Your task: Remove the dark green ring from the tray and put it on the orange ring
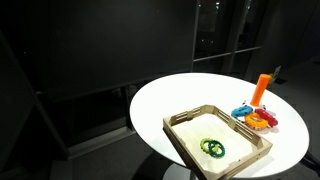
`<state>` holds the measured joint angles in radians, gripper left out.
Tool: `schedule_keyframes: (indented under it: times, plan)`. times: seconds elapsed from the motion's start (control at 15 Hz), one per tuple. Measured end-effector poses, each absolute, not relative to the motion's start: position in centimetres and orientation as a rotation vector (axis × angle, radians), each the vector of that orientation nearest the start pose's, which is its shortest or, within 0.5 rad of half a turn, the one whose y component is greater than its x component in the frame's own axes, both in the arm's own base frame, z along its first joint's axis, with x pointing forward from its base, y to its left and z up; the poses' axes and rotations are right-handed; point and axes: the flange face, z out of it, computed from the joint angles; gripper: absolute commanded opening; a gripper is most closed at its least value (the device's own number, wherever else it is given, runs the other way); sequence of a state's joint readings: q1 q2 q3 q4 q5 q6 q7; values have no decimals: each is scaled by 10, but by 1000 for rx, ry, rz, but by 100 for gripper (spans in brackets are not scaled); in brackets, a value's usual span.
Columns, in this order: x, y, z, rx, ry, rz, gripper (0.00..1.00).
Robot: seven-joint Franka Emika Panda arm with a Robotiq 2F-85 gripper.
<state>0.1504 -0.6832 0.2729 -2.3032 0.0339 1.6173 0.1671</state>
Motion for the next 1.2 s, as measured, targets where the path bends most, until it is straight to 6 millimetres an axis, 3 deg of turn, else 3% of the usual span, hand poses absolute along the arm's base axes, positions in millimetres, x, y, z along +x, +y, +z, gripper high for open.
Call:
schedule_keyframes:
  times: [0.47, 0.8, 1.2]
  plan:
    - [351, 168, 566, -3281, -236, -26, 100]
    - [385, 177, 543, -3248, -161, -76, 100]
    - [404, 179, 521, -3221, -128, -64, 100]
